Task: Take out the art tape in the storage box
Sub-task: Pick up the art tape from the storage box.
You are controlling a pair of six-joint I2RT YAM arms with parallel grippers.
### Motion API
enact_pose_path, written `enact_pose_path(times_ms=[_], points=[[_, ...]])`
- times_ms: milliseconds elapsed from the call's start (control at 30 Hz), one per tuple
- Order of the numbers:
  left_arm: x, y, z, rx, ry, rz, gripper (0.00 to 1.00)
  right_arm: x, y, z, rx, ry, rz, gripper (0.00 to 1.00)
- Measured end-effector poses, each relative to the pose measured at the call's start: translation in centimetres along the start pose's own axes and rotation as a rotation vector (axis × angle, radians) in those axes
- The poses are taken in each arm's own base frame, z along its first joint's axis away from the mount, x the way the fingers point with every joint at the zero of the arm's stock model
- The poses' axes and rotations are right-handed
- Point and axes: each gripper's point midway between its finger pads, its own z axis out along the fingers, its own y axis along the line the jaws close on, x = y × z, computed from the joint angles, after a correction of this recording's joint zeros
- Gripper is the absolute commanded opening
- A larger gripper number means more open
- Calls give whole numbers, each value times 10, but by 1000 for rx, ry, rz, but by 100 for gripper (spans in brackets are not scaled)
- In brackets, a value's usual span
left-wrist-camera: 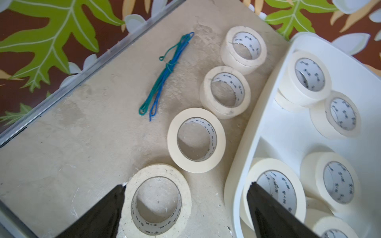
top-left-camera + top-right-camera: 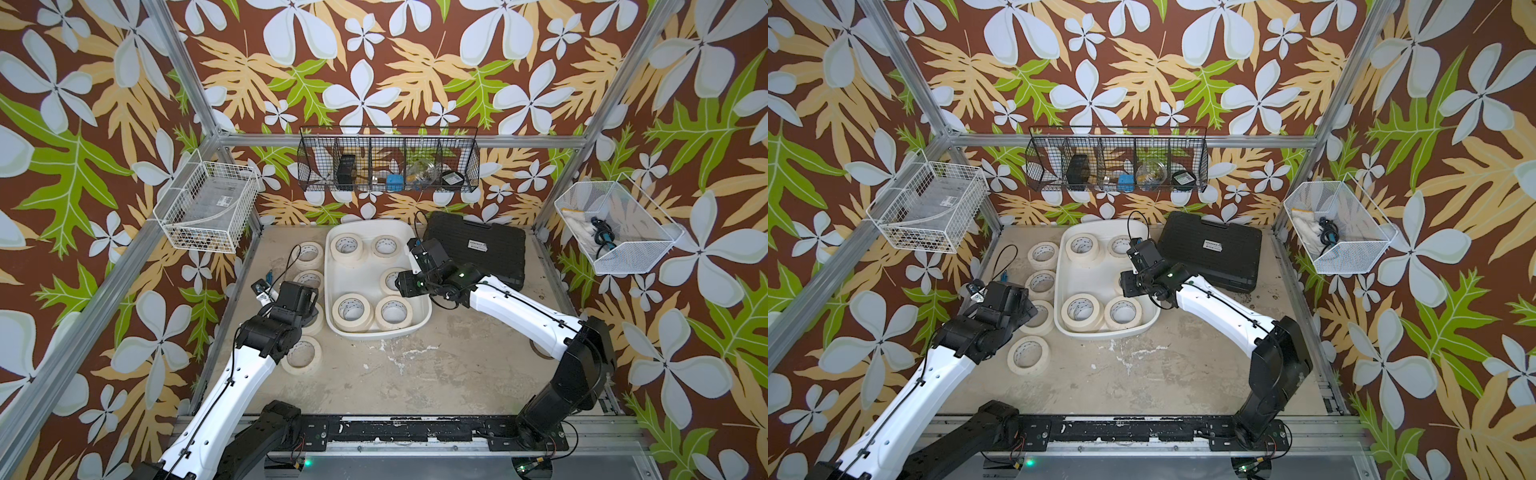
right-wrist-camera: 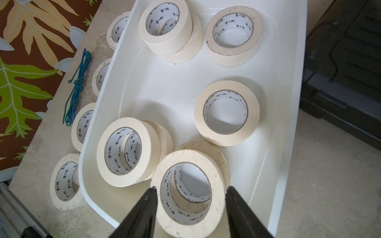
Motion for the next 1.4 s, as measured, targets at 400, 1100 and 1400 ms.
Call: enact_pose_path(times_ms=[400,1100,1400], points=[[17,-39,-2,221,85,210,99,65,-29,34,114,219,-57,56],[31,-58,-7,346,142,258,96,95,-41,75,159,301,-62,40],[36,-59,-8,371,157,260,98,90,-39,76,153,288,-46,24]])
